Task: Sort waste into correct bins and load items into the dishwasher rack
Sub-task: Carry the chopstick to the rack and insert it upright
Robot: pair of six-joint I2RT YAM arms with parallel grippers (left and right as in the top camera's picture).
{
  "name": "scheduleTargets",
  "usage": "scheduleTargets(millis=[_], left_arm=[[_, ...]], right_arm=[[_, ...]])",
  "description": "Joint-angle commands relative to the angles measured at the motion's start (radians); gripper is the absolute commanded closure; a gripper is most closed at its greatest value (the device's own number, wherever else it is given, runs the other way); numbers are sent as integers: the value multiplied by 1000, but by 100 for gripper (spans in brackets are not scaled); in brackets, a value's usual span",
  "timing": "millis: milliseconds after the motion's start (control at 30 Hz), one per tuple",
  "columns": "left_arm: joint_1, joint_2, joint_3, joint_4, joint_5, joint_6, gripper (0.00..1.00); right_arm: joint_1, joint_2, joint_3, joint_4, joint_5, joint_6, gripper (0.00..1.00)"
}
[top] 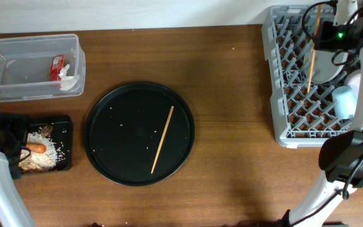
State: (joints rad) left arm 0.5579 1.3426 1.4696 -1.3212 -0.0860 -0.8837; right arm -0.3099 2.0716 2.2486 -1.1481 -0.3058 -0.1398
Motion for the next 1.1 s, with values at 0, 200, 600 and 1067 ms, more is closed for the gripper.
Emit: scheduleTargets(millis=[0,200,600,1067], left_arm=[[3,-7,1,-1,-8,-10,1],[3,-7,1,-1,-7,-10,1],[3,-7,1,-1,-7,-10,1],[3,-7,1,-1,-7,-10,1]], right_arm=[[15,51,5,45,37,-40,96],[56,136,-10,108,55,-40,95],[82,169,-14,88,56,3,32],[304,126,-11,-110,-276,342,56]])
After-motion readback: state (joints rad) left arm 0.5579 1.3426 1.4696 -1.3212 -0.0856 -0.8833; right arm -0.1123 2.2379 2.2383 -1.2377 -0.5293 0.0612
